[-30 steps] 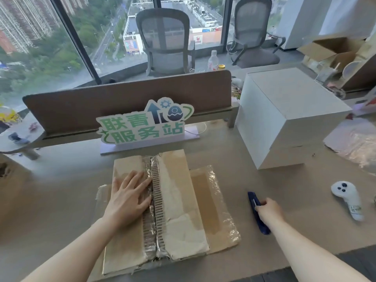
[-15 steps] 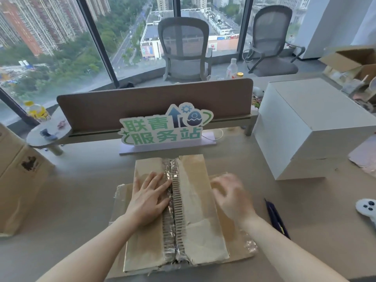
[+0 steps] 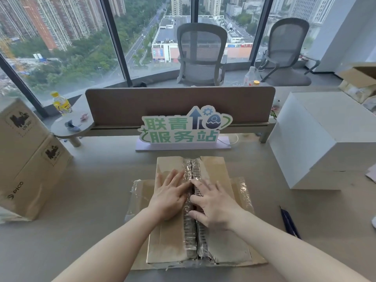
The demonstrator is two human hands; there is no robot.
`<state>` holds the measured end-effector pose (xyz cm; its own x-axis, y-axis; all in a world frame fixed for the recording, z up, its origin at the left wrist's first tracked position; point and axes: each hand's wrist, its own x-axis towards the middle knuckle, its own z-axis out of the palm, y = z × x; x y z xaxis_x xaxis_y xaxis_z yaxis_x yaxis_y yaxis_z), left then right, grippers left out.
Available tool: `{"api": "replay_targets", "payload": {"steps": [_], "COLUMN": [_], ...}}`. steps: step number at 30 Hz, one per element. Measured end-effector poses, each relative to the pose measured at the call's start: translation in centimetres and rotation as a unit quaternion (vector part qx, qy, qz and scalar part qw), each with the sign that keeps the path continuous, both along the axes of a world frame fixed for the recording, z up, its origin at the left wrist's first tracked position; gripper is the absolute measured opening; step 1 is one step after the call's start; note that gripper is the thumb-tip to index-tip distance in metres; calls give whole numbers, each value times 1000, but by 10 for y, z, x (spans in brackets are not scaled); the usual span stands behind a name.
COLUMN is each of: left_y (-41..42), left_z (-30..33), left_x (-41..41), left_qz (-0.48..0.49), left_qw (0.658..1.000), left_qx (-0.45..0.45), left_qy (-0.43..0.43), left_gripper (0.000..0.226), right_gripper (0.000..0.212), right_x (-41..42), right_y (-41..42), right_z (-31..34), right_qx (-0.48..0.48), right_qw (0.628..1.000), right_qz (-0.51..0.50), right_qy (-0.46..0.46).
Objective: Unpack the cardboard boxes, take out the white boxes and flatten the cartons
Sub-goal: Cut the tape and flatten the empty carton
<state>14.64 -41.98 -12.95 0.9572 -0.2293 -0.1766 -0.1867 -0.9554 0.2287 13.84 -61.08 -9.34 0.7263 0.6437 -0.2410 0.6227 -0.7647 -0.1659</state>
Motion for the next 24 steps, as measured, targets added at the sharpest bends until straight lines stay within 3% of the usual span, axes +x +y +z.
{"api": "replay_targets", "payload": {"steps": [3,7,9,14,19,24], "left_y": [3,6,6,4,2,14], "left_z": [0,0,2,2,3,3], "left_x": [0,-1,-2,1,4,7], "left_qz": [-5,-5,-13,-24,-15,-8], "left_qw": [1000,1000,1000,1000,1000,1000], "left_qx": [-3,3,-6,-6,8,30], "left_qy": [-2,-1,-4,-11,-13,2], "left_gripper": [53,61,63,78,79,96], "right_gripper": [50,10,20,8,9,33], "right_x": [-4,-2,-1,-1,1,9], "right_y": [0,-12,-20,-33,-41,-75], "right_z": [2,26,36,40,49,66], "right_qx": [28,129,141,177,208,306], "right_qw": [999,990,988,977,967,929], "right_qz": [-7,-44,-56,-121,-144,-206], "right_qy": [-19,-46,-40,-17,7,-24]}}
